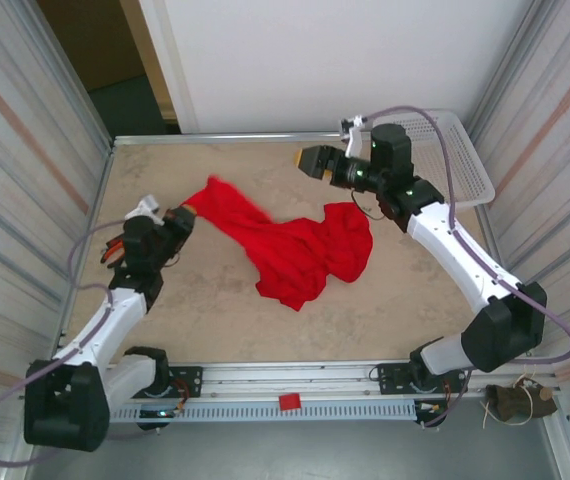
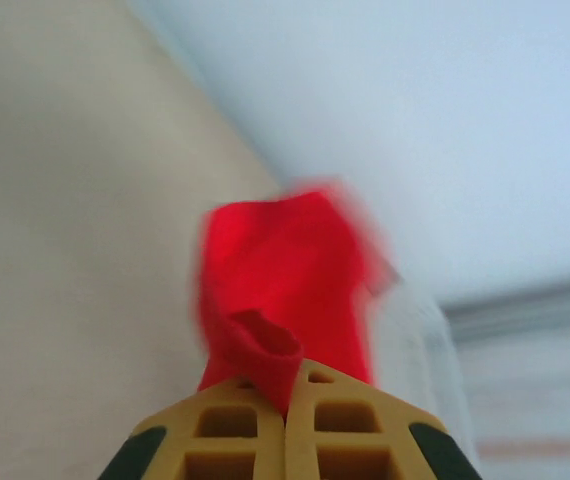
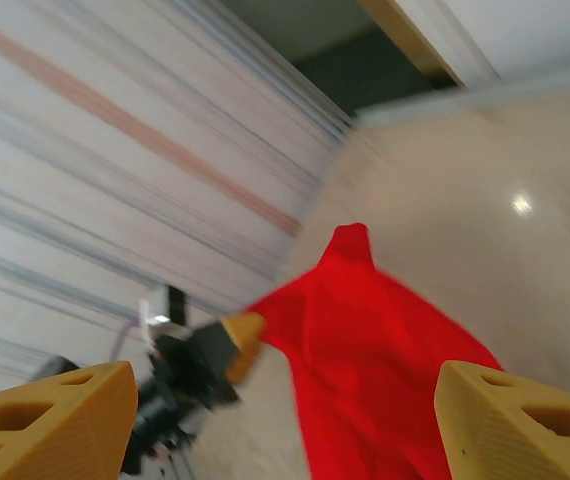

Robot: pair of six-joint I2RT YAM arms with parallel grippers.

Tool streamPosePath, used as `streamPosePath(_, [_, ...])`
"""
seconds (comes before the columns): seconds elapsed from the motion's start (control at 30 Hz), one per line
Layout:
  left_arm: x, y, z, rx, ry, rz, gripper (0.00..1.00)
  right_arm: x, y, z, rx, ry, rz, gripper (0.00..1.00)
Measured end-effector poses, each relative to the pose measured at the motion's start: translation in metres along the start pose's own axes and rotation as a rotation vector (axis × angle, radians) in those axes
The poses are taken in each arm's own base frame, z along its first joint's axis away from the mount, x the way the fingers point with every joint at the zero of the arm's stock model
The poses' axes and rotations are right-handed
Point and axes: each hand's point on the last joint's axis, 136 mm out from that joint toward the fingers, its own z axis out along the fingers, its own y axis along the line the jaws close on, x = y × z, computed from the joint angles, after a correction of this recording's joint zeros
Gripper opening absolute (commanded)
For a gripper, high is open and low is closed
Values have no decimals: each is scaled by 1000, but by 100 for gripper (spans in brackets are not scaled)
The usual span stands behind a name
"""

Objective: Fold the inside-out t-shirt

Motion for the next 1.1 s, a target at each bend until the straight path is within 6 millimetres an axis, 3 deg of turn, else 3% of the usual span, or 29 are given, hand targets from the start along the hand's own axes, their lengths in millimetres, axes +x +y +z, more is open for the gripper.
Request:
streamPosePath(0.03, [-8, 15, -4, -45, -23, -23, 48, 10, -18, -1, 52, 24, 21, 75])
streamPosePath(0.1, [-18, 24, -12, -81, -47, -39, 66, 26, -47, -9, 139, 44, 44, 75])
streamPosePath(0.2, [-21, 9, -17, -87, -29, -9, 69, 56, -89, -29, 270, 73, 81, 75])
streamPosePath(0.37, [-10, -53, -7, -14, 64, 130, 71, 108, -147, -40, 421, 160, 157, 74])
streamPosePath(0.43, [2, -79, 9, 5, 134, 202, 72, 126, -164, -36, 453, 211, 184, 73])
streamPosePath(0.53, [28, -96, 45, -9, 264, 288, 73, 142, -177, -28, 476, 263, 199, 73])
streamPosePath(0.67, [80, -81, 91, -73, 458, 376, 73, 159, -190, -19, 485, 307, 215, 72])
streamPosePath(0.8, [139, -33, 115, -175, 660, 403, 75, 173, -201, -8, 487, 348, 231, 62])
streamPosePath(0.87, [156, -12, 113, -229, 729, 404, 76, 177, -203, -5, 484, 362, 235, 38])
streamPosePath(0.9, [163, -8, 114, -241, 754, 408, 77, 178, -202, -1, 473, 366, 234, 21])
streamPosePath(0.93, [170, -5, 116, -244, 773, 411, 74, 180, -203, 2, 467, 372, 234, 11])
streamPosePath(0.97, [179, -3, 119, -245, 794, 413, 60, 183, -205, 5, 463, 381, 237, 0])
streamPosePath(1.07, [203, 9, 123, -245, 862, 411, 0, 187, -206, 8, 459, 405, 253, 0])
streamPosePath(1.1, [209, 14, 123, -251, 881, 407, 0, 183, -204, 8, 455, 405, 253, 0])
